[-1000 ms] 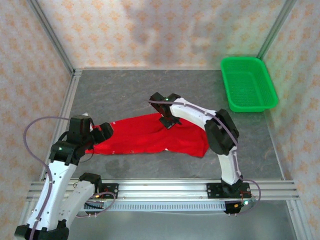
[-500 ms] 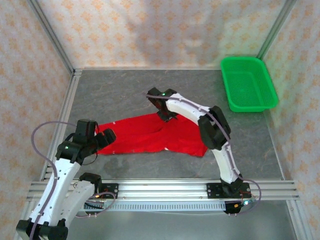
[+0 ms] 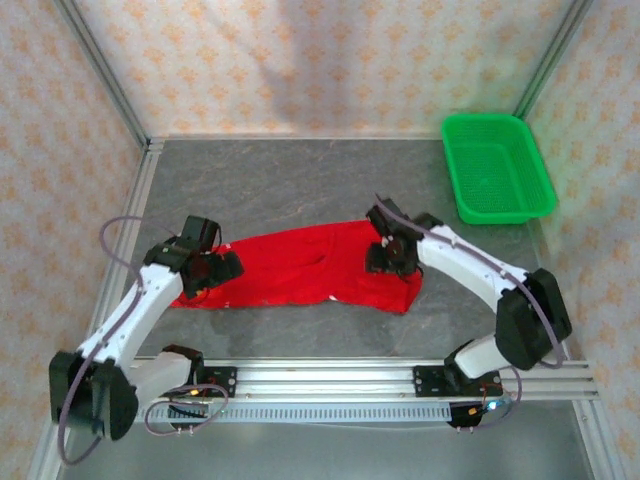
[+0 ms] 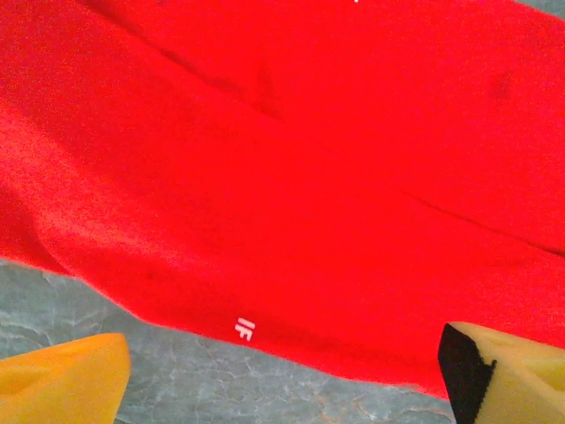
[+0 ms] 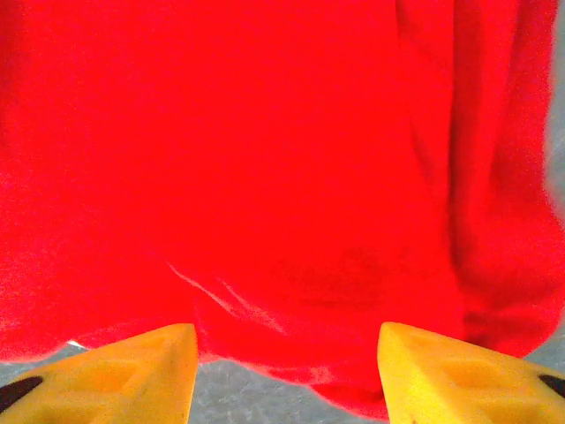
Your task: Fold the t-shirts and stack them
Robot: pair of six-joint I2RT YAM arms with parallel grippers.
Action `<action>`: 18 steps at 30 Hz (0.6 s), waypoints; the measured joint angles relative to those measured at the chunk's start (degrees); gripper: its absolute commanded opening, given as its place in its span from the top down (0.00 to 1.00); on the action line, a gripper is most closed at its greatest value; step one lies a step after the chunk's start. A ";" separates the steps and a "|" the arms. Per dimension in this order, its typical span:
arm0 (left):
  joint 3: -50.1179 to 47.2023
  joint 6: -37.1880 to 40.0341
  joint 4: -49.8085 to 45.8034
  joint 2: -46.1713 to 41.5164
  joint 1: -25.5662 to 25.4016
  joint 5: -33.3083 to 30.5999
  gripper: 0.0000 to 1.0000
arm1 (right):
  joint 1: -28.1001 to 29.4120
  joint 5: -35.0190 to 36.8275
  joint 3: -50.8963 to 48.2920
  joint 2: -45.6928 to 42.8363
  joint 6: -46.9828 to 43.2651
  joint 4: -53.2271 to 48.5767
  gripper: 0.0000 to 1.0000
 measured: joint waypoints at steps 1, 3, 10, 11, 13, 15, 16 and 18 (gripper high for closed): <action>1.05 0.39 0.55 2.45 0.07 -0.09 0.08 | 0.00 -0.72 -3.65 -1.14 2.71 1.55 0.44; 2.84 1.31 2.14 8.57 0.85 -0.11 0.07 | 0.00 -0.76 -9.51 -2.60 8.26 4.09 0.44; 6.62 3.23 5.40 25.92 6.67 -0.02 0.09 | -0.20 5.88 -12.44 1.09 18.95 8.92 0.44; 7.13 3.48 5.66 27.87 7.78 -0.02 0.09 | -0.52 7.08 -11.34 3.02 19.54 8.96 0.44; 7.89 4.00 6.12 30.53 9.81 0.09 0.09 | -1.73 8.76 -8.04 7.45 20.24 8.63 0.45; 9.05 4.50 6.08 31.21 11.15 0.07 0.09 | -3.58 9.94 -3.26 11.98 20.31 8.44 0.45; 9.35 4.52 6.10 31.30 11.52 -0.22 0.09 | -4.57 10.60 -0.66 14.27 20.06 8.37 0.45; 9.77 4.50 6.03 31.21 12.28 -1.01 0.08 | -6.58 11.98 5.92 19.65 18.82 7.78 0.45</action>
